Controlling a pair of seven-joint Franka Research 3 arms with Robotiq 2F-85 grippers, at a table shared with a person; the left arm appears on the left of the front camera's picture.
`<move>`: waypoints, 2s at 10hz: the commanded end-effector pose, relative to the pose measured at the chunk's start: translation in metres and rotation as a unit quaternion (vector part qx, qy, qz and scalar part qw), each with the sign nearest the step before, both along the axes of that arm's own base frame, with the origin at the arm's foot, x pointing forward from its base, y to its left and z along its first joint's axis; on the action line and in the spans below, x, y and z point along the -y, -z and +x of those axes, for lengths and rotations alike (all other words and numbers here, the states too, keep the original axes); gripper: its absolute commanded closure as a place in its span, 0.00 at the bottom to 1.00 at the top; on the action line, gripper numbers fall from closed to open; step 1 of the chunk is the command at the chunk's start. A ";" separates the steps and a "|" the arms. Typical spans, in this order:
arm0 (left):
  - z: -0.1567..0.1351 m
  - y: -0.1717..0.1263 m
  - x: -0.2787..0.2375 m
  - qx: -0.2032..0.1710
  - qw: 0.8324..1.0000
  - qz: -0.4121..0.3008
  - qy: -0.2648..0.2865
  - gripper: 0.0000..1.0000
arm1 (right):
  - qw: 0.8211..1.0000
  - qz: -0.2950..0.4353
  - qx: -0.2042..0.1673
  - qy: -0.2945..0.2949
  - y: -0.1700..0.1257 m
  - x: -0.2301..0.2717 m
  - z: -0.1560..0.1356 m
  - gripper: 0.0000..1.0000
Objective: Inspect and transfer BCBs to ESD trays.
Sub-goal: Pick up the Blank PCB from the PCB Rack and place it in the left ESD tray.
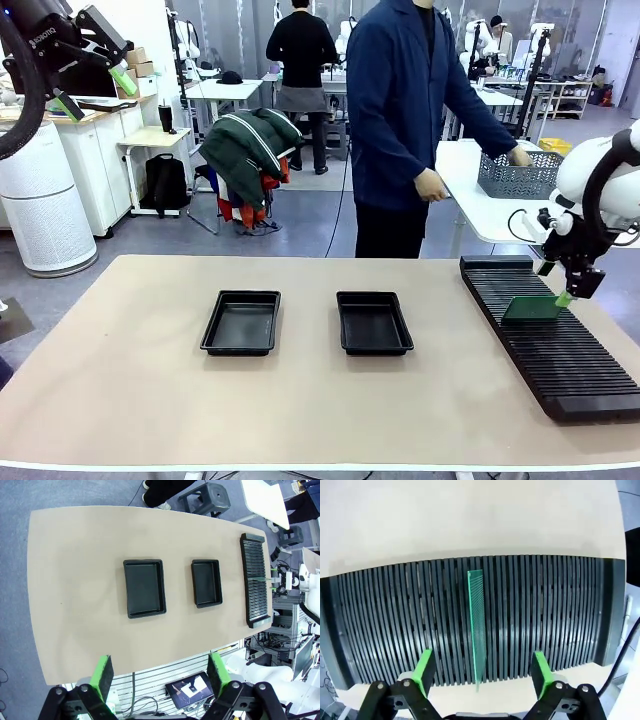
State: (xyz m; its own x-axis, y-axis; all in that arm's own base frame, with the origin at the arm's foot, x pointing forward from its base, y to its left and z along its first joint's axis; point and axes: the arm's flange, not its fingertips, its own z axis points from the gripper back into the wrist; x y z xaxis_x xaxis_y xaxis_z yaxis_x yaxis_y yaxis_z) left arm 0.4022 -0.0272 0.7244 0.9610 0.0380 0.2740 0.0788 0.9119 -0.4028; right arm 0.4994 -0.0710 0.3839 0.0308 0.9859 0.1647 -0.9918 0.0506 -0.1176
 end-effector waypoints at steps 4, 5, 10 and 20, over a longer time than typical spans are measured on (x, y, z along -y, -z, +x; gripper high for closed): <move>-0.001 0.001 -0.001 0.003 1.000 0.000 -0.002 0.00 | 1.000 0.002 0.031 -0.001 0.029 -0.002 0.007 0.00; -0.001 0.001 -0.001 0.003 1.000 0.000 -0.002 0.00 | 0.999 -0.011 0.037 0.003 0.032 -0.003 0.008 0.00; -0.001 0.001 -0.001 0.003 1.000 0.000 -0.002 0.00 | 1.000 -0.013 0.026 0.008 0.023 -0.006 0.013 0.00; -0.001 0.001 -0.001 0.003 1.000 0.000 -0.002 0.00 | 0.997 -0.037 0.040 -0.057 0.030 -0.009 0.009 0.29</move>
